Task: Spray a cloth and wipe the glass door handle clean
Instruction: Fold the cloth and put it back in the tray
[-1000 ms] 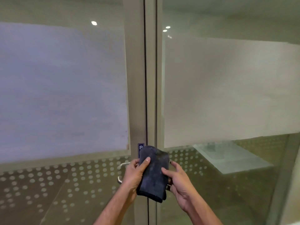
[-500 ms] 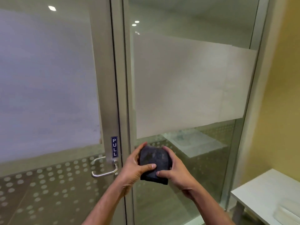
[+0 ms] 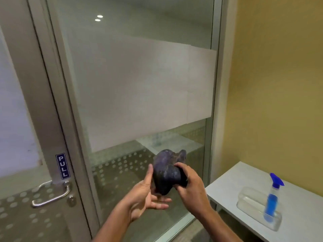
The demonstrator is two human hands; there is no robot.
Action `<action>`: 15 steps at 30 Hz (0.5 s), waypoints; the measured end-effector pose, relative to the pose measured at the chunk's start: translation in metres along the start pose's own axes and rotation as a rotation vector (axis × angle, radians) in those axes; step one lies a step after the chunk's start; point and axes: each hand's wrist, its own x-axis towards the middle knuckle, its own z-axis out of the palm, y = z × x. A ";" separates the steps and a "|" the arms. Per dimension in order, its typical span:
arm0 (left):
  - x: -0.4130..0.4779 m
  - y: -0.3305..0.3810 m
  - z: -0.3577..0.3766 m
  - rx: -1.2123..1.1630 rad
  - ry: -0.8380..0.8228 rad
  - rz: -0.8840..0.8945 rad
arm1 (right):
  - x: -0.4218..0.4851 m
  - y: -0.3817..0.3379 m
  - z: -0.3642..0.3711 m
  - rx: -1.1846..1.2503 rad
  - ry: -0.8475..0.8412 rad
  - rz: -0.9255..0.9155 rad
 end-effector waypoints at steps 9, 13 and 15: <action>0.080 -0.042 0.178 -0.127 0.035 -0.076 | -0.038 0.133 -0.131 0.041 -0.156 0.142; 0.105 -0.063 0.239 -0.129 0.047 -0.050 | -0.048 0.168 -0.184 0.308 -0.158 0.412; 0.116 -0.071 0.265 -0.124 0.031 -0.049 | -0.047 0.183 -0.201 0.422 -0.095 0.712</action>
